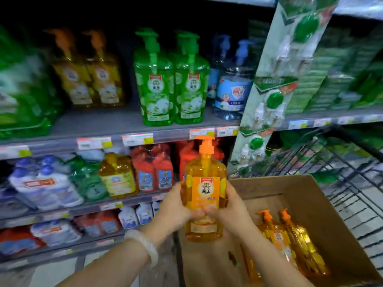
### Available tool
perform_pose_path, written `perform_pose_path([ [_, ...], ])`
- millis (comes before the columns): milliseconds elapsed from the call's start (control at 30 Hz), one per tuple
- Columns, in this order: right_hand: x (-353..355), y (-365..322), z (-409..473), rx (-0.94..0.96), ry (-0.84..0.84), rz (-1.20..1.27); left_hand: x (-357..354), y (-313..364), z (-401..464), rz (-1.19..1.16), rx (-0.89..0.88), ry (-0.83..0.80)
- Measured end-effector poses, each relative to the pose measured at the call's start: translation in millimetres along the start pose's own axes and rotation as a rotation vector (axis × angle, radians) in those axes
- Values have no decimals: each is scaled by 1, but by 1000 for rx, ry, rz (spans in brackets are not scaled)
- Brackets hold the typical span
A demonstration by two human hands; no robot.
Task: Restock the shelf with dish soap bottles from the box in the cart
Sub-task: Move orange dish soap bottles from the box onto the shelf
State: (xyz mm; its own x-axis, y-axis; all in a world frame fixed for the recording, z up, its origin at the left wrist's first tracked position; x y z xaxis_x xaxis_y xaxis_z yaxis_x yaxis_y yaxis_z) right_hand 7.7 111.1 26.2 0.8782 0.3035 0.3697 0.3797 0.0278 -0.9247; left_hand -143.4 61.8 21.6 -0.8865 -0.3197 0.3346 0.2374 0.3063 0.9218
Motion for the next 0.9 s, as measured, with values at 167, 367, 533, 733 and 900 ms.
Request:
perform_pose_path([
  [167, -69, -63, -18, 130, -4, 59, 96, 4, -22, -28, -129, 115],
  [367, -151, -127, -31, 280, -41, 112, 197, 2, -41, -40, -197, 242],
  [533, -194, -171, -21, 336, -82, 104, 254, 7, -36, -14, -268, 330],
  [733, -230, -205, 20, 407, -90, 112, 296, 11, 1, -57, -299, 425],
  [900, -255, -228, 75, 447, -113, 103, 321, 18, 54, -65, -306, 475],
])
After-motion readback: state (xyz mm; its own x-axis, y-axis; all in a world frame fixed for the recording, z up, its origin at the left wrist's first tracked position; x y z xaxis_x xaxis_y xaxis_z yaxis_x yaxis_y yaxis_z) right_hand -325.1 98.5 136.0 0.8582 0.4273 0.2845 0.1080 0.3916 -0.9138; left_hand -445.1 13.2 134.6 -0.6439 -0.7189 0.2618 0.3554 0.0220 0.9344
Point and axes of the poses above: each hand's wrist, its own z-axis towards the middle knuckle, its own x-axis out of the back of the hand, y = z × x, the point moved 1 cm from there along z, towards the middle knuckle, and after that the axes turned 6 degrees about y, right-handed, at the moved point
